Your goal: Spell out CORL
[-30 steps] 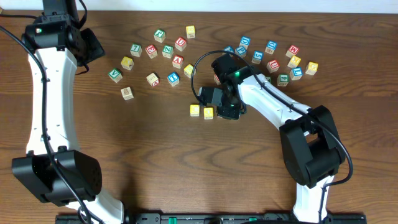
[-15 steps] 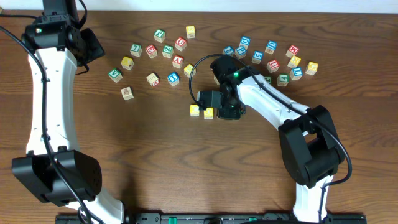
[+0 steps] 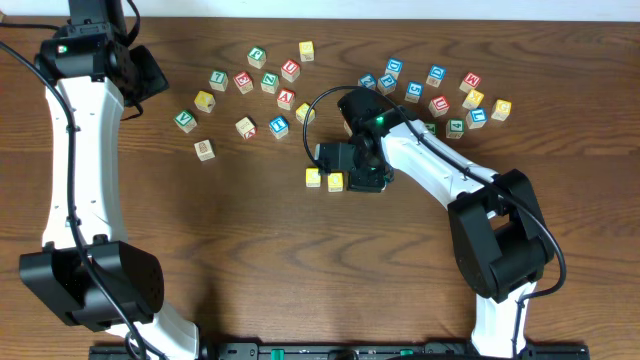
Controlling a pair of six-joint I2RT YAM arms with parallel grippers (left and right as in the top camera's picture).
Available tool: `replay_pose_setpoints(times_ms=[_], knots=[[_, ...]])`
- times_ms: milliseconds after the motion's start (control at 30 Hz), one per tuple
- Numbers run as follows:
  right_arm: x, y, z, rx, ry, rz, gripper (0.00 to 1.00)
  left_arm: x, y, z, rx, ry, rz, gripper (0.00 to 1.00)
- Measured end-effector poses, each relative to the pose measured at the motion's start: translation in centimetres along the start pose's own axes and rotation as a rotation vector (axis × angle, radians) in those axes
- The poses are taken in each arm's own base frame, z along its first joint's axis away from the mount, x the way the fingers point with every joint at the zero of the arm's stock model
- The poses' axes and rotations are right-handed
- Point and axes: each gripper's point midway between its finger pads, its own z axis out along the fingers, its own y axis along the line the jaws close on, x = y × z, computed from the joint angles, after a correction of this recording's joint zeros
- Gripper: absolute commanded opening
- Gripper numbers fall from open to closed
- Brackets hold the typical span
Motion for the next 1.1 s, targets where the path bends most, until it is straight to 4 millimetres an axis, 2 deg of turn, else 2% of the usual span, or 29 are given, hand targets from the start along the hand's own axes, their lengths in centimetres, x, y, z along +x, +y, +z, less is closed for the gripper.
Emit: replay_pose_setpoints(times_ms=[133, 300, 367, 467, 600, 667, 767, 900, 933, 1033, 1100], knots=[[-0.6, -0.4, -1.1, 0.026, -0.029, 0.018, 0.7, 0.0, 0.0, 0.0, 0.0, 0.0, 0.0, 0.62], [-1.7, -1.9, -5.7, 0.096, -0.153, 0.162, 0.75, 0.0, -0.1, 0.0, 0.004, 0.003, 0.0, 0.62], [-1.4, -3.0, -7.8, 0.126, -0.204, 0.295, 0.72, 0.1, -0.3, 0.0, 0.018, 0.008, 0.0, 0.62], [0.2, -4.5, -9.2, 0.138, -0.24, 0.516, 0.63, 0.4, -0.8, 0.0, 0.044, 0.021, 0.001, 0.61], [3.1, -5.5, -9.2, 0.115, -0.239, 0.81, 0.57, 0.9, -1.3, 0.0, 0.074, 0.046, 0.018, 0.59], [4.1, -6.0, -9.3, 0.114, -0.243, 0.919, 0.49, 1.4, -1.6, 0.1, 0.085, 0.063, 0.036, 0.56], [5.1, -6.4, -9.3, 0.111, -0.243, 1.057, 0.5, 2.3, -2.1, 0.4, 0.095, 0.087, 0.062, 0.5], [6.4, -6.3, -8.8, 0.096, -0.218, 1.271, 0.5, 3.9, -3.6, 0.8, 0.107, 0.118, 0.121, 0.5], [6.8, -6.3, -8.6, 0.093, -0.213, 1.32, 0.52, 4.3, -4.0, 0.8, 0.111, 0.125, 0.138, 0.5], [7.3, -6.0, -7.9, 0.081, -0.193, 1.412, 0.65, 5.3, -5.4, 0.9, 0.127, 0.136, 0.184, 0.5], [7.5, -5.8, -7.6, 0.076, -0.182, 1.445, 0.69, 5.9, -6.3, 1.0, 0.138, 0.14, 0.211, 0.5]])
